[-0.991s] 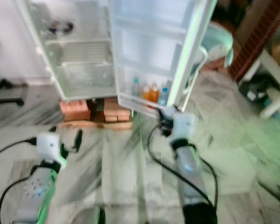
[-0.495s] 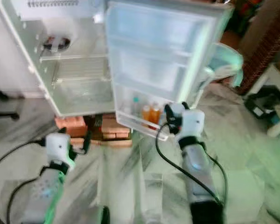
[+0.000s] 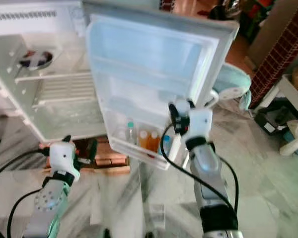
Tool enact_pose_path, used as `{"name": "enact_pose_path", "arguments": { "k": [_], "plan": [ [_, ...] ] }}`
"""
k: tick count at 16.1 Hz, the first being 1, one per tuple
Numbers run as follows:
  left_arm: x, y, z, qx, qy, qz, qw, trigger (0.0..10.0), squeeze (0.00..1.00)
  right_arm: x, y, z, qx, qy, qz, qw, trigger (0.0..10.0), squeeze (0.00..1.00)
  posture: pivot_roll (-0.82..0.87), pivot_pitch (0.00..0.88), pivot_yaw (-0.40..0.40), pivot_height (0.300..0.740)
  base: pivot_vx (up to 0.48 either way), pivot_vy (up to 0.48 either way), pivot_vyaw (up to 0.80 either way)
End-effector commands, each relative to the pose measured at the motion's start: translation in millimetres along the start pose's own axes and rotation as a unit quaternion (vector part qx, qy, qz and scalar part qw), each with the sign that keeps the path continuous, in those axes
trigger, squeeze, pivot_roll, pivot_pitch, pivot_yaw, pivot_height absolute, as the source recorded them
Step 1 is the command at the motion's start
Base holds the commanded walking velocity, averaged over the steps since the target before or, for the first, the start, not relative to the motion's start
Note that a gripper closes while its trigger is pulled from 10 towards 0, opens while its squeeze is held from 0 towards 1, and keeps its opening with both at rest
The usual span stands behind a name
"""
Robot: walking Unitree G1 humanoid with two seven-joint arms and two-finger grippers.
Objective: Restocking fridge
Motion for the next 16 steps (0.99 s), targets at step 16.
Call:
{"name": "enact_pose_path", "arguments": {
  "k": [16],
  "plan": [
    [0.3,-1.6,-0.5,0.012,-0.013,-0.012,1.0,10.0,0.0,132.2,-49.4,31.6,-0.009,-0.01,0.189,0.982,10.0,0.0,0.11,0.092,-0.041,0.74,0.0,0.0,0.0]
  ]
}}
Point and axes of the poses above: a point about 5 cm out from each wrist's last joint towards the gripper, its own y axis pointing back from the gripper into the wrist, its own x axis along the axis of the wrist's last joint, z = x × y, the point moved 3 cm from there along -y, pointing out of the wrist towards the gripper, and after that the axes turned 4 degrees about y, right-handed, at the moved point
